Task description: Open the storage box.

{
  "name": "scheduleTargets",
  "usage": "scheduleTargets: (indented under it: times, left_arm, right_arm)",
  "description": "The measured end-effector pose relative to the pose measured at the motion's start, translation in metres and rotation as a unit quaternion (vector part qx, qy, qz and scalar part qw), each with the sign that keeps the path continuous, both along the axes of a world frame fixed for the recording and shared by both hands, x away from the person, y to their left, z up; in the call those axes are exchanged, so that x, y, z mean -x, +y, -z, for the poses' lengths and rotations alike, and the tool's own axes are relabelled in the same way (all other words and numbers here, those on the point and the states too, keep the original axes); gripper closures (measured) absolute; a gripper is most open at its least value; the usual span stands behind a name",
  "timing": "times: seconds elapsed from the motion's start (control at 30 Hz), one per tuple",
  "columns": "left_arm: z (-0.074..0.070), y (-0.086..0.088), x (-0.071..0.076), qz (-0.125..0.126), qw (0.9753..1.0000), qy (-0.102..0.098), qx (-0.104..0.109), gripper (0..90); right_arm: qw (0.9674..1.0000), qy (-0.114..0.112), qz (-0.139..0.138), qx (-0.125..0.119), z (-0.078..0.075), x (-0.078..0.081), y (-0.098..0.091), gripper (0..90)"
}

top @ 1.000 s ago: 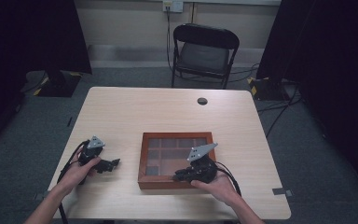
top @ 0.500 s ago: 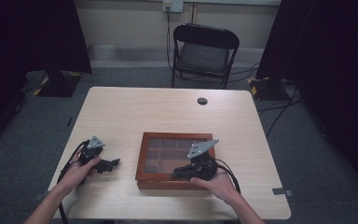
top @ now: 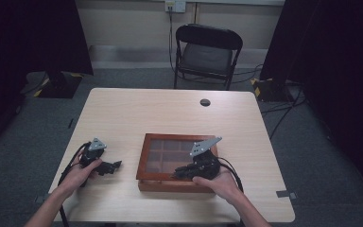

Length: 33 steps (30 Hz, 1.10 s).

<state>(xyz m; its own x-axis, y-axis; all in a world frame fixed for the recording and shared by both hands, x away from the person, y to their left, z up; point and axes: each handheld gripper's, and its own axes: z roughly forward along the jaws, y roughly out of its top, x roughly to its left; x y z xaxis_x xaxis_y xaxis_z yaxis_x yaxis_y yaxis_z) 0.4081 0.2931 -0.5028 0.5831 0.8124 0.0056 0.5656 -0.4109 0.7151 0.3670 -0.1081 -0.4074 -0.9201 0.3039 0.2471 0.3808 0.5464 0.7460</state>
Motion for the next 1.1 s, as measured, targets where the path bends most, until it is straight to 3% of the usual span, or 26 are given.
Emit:
scheduleTargets:
  times: [0.53,0.73,1.1]
  left_arm:
    - [0.0,0.0,0.0,0.0,1.0,0.0,0.0,0.9]
    - [0.0,0.0,-0.001,-0.001,1.0,0.0,-0.003,0.0]
    - [0.0,0.0,-0.001,-0.001,1.0,0.0,-0.003,0.0]
  right_arm:
    - [1.0,0.0,-0.004,0.006,-0.009,-0.003,0.001,82.1]
    - [1.0,-0.004,-0.001,-0.007,-0.019,-0.006,0.0,82.2]
    - [0.9999,-0.011,0.0,-0.009,-0.032,-0.011,-0.001,82.2]
